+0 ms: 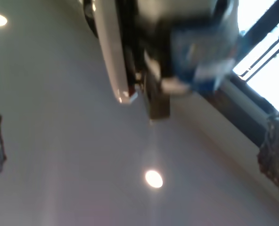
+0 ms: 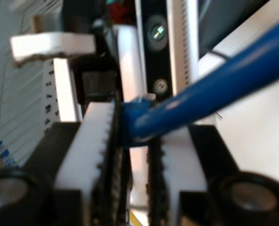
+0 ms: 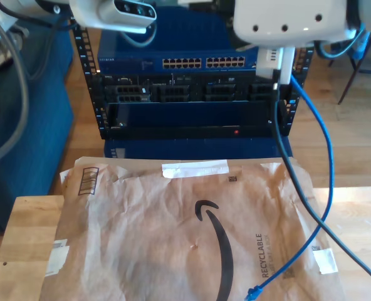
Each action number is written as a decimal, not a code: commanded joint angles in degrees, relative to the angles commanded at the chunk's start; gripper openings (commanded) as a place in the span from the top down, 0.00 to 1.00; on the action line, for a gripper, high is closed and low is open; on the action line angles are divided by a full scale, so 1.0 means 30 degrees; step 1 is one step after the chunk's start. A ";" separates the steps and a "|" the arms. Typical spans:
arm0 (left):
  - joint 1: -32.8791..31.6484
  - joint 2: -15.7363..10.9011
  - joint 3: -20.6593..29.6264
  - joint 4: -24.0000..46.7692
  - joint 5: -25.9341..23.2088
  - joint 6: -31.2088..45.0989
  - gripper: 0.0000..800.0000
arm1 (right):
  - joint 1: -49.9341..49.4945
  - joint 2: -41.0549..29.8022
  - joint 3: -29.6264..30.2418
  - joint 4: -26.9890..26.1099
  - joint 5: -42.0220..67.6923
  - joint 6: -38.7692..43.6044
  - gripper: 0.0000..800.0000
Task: Grab the cable and plug it in
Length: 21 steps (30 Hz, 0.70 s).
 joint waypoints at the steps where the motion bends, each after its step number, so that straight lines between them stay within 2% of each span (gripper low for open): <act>1: 0.0293 0.0000 -0.0264 0.0469 -0.0147 -0.0029 0.07 | 0.0000 0.0029 0.0117 0.0000 -0.0264 0.0000 0.99; 4: 0.0821 0.0000 -0.0645 0.1993 -0.0557 -0.0088 0.05 | -0.0147 0.0029 0.0293 -0.0205 -0.0557 0.0176 0.99; 5: 0.1084 0.0000 -0.0674 0.2579 -0.0791 -0.0088 0.00 | -0.0293 0.0029 0.0381 -0.0234 -0.0645 0.0410 0.99; 9: 0.1963 0.0000 -0.0791 0.5070 -0.1231 0.0000 0.00 | -0.1201 0.0000 0.1289 -0.0264 -0.0674 0.0615 0.98; 17: 0.3956 0.0000 -0.1905 1.2484 -0.1289 0.0264 0.00 | -0.3985 -0.0059 0.2930 -0.1084 -0.0703 0.0645 0.98; 21: 0.5216 0.0000 -0.1846 1.6117 -0.1289 0.2667 0.00 | -0.4601 -0.0117 0.3692 -0.1670 -0.1582 0.0586 0.98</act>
